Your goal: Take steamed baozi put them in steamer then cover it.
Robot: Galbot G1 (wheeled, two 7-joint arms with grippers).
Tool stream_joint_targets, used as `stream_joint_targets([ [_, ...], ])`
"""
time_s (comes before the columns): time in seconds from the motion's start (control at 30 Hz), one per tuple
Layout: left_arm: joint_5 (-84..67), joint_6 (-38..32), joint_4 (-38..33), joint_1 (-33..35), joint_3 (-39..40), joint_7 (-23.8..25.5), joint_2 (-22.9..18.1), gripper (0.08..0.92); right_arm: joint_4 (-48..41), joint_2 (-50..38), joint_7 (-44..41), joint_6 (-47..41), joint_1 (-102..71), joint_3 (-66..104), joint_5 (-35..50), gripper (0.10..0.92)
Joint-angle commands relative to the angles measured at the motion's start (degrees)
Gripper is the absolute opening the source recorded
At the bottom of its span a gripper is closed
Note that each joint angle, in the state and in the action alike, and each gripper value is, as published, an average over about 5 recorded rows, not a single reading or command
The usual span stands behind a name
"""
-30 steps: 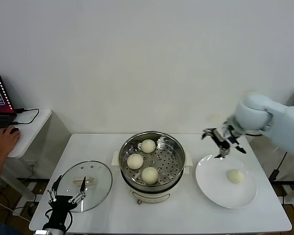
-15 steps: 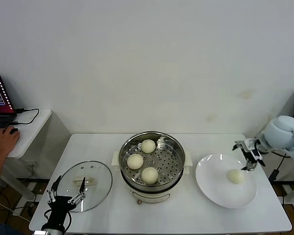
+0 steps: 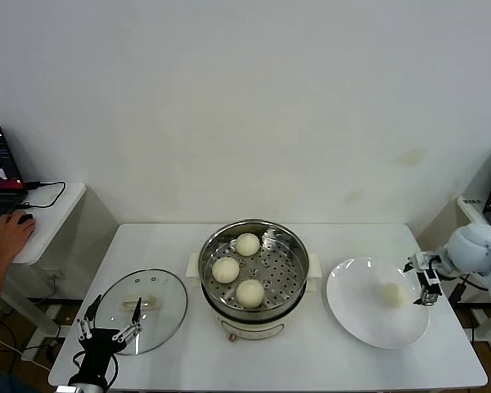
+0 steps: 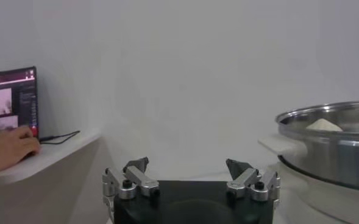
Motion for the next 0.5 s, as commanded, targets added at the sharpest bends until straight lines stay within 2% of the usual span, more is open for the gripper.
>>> stream_joint_targets([
  [0.03, -0.01, 0.04, 0.22, 0.07, -0.16, 0.03, 0.14, 0.823, -6.24, 4.3, 1.33, 0.31, -6.55, 5.44, -1.65, 0.823],
  [0.5, 0.06, 0.32, 0.4, -0.34, -0.19, 0.12, 0.14, 0.823, -10.01, 8.78, 3.2, 0.51, -6.32, 5.49, -2.27, 0.823],
])
